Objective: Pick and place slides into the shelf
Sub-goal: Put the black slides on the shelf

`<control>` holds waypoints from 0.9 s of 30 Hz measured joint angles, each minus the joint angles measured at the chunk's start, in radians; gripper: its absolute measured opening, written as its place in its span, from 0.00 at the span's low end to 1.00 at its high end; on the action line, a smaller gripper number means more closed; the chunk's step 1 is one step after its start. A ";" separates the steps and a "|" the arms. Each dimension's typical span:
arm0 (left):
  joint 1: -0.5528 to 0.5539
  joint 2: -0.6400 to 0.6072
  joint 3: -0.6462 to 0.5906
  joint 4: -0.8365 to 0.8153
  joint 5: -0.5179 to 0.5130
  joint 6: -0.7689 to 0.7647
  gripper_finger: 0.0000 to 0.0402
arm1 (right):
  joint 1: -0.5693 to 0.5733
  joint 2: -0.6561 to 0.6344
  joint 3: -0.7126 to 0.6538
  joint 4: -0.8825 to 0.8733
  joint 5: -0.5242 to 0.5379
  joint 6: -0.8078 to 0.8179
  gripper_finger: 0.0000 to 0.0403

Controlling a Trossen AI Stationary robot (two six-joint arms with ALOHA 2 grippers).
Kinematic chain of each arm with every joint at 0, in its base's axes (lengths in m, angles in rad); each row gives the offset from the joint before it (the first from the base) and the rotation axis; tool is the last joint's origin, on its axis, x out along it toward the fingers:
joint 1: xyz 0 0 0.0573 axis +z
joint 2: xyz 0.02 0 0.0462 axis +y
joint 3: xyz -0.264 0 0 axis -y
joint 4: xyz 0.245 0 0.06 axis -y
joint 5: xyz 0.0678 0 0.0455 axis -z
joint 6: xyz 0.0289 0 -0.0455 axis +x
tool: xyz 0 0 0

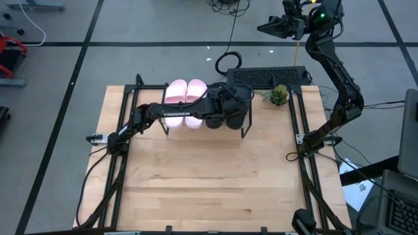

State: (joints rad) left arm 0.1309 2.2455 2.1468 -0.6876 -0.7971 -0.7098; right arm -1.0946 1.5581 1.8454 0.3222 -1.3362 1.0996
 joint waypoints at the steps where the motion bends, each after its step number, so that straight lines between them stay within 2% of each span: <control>1: 0.000 -0.003 0.000 -0.001 0.000 0.002 0.44 | 0.000 0.000 0.000 0.000 0.000 0.000 0.26; 7: 0.000 -0.004 0.000 -0.001 0.006 0.002 0.44 | 0.000 0.000 0.000 0.000 0.000 0.000 0.26; 19: 0.017 -0.013 -0.050 0.026 0.103 -0.048 0.44 | 0.004 0.000 0.000 0.003 0.000 0.000 0.26; 27: 0.013 -0.011 -0.066 0.093 0.117 -0.008 0.44 | 0.011 0.000 0.000 0.003 0.000 0.005 0.26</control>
State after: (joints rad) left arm 0.1436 2.2345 2.0804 -0.5948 -0.6798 -0.7177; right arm -1.0836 1.5581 1.8454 0.3252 -1.3361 1.1042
